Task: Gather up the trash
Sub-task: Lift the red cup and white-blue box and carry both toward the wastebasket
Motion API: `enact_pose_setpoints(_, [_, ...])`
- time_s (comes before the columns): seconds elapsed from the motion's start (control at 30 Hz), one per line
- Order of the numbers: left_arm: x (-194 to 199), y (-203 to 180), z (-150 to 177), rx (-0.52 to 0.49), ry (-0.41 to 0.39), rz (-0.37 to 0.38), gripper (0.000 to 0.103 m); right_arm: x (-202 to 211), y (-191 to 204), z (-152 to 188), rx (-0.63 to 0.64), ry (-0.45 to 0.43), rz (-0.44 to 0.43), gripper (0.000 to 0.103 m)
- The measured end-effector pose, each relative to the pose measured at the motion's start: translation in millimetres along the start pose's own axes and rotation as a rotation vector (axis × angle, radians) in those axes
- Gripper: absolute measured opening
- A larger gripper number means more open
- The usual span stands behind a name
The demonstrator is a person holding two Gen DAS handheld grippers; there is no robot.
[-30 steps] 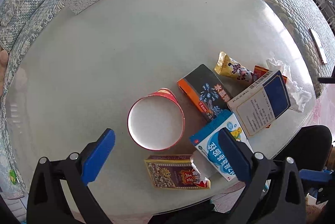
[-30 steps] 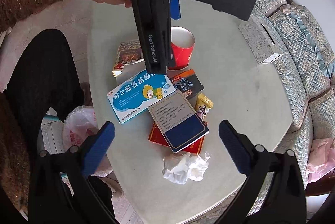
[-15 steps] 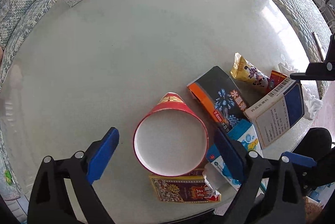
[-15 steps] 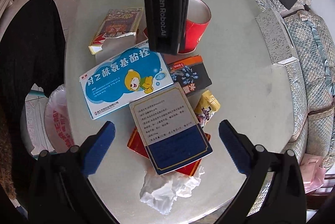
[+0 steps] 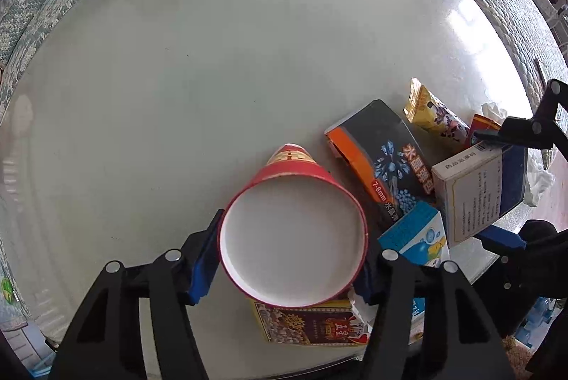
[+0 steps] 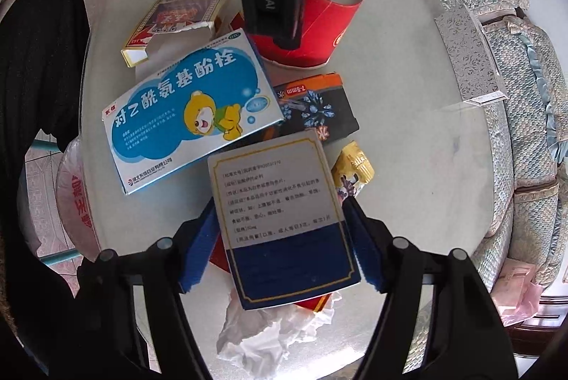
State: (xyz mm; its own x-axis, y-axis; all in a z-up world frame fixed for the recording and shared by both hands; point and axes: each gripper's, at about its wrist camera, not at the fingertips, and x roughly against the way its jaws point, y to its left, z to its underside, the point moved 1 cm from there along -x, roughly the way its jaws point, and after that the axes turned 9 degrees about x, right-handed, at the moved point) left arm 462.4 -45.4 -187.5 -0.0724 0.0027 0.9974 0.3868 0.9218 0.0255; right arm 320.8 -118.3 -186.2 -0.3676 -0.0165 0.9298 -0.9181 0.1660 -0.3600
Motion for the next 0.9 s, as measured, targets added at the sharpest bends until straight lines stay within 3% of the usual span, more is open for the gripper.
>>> enact_pose_setpoints(0.1, [-2,1,-2,0.011,0.007,0.005,0.049,1,-1,0,-0.006,-0.01,0.011,0.067])
enact_pose_setpoints(0.53, [19,4,9,0.045,-0.031,-0.008,0.048,23,-21,11,-0.098,-0.042,0.074,0.065])
enact_pose_setpoints(0.9, [89,-2,39,0.07,-0.118,-0.016,0.048,91,-41,19,-0.278,-0.104,0.191,0.065])
